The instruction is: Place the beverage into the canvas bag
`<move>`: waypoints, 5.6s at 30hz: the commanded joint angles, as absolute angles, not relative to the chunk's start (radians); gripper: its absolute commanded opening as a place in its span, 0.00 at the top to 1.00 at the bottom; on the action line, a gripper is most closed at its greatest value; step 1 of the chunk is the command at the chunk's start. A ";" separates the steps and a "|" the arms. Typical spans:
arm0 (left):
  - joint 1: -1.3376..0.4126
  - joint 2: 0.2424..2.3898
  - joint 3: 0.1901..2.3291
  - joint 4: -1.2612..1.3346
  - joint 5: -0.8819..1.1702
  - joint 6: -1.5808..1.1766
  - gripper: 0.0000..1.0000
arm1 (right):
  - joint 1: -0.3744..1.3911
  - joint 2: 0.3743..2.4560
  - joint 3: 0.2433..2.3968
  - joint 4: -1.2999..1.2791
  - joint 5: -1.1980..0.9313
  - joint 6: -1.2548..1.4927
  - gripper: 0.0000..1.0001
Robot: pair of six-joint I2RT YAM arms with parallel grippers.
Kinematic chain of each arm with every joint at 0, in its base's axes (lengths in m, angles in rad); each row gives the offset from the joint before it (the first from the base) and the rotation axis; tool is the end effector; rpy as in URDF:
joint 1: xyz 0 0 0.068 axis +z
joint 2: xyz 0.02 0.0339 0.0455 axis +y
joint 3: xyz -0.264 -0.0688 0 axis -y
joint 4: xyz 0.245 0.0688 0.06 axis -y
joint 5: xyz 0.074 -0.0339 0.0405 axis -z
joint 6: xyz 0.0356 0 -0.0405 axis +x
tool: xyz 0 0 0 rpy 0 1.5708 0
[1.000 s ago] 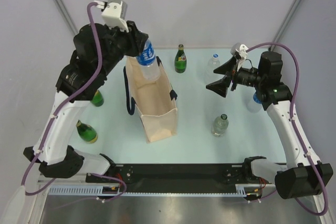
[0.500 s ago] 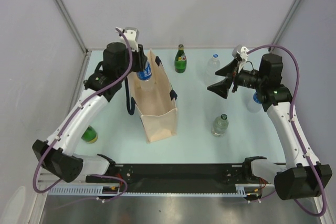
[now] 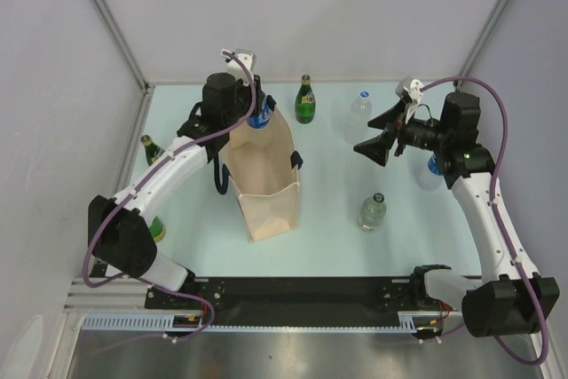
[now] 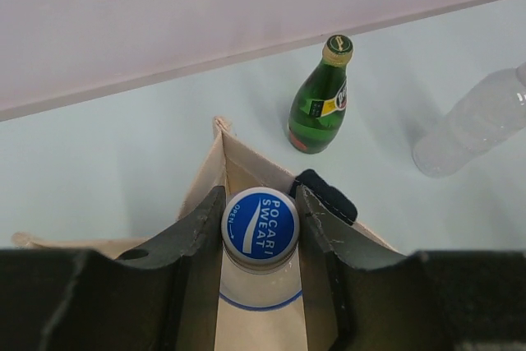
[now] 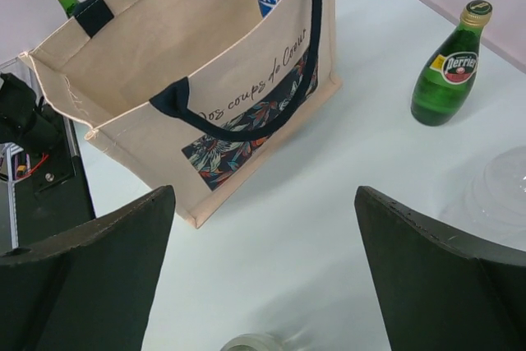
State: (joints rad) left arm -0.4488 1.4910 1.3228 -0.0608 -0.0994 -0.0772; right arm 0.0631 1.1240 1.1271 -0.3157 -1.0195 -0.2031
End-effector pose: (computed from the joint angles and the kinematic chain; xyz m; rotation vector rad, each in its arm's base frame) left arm 0.3233 -0.1518 0.3700 0.2636 1.7885 -0.2860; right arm 0.2365 0.0453 0.3839 -0.8991 1.5723 0.8502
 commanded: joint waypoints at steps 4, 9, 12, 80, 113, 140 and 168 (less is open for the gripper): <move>-0.440 1.517 1.278 0.196 -0.092 -0.043 1.00 | 0.052 1.150 1.138 -0.278 -1.022 -0.218 0.03; -0.434 1.569 1.253 0.239 -0.104 -0.041 1.00 | 0.051 1.173 1.144 -0.267 -1.023 -0.218 0.03; -0.425 1.601 1.249 0.247 -0.110 -0.048 1.00 | 0.052 1.184 1.152 -0.270 -1.023 -0.222 0.03; -0.399 0.698 0.933 -0.347 -0.209 -0.410 0.00 | 0.152 1.853 1.818 -0.518 -0.230 -0.063 0.17; -0.399 0.693 0.948 -0.388 -0.207 -0.433 0.00 | 0.189 1.936 1.873 -0.566 -0.235 -0.159 0.70; -0.397 0.647 0.957 -0.434 -0.247 -0.408 0.00 | 0.443 1.675 2.264 -0.589 -0.388 -0.130 1.00; -0.399 0.520 0.943 -0.546 -0.299 -0.402 0.00 | 0.793 1.766 2.218 -0.591 -0.414 -0.221 1.00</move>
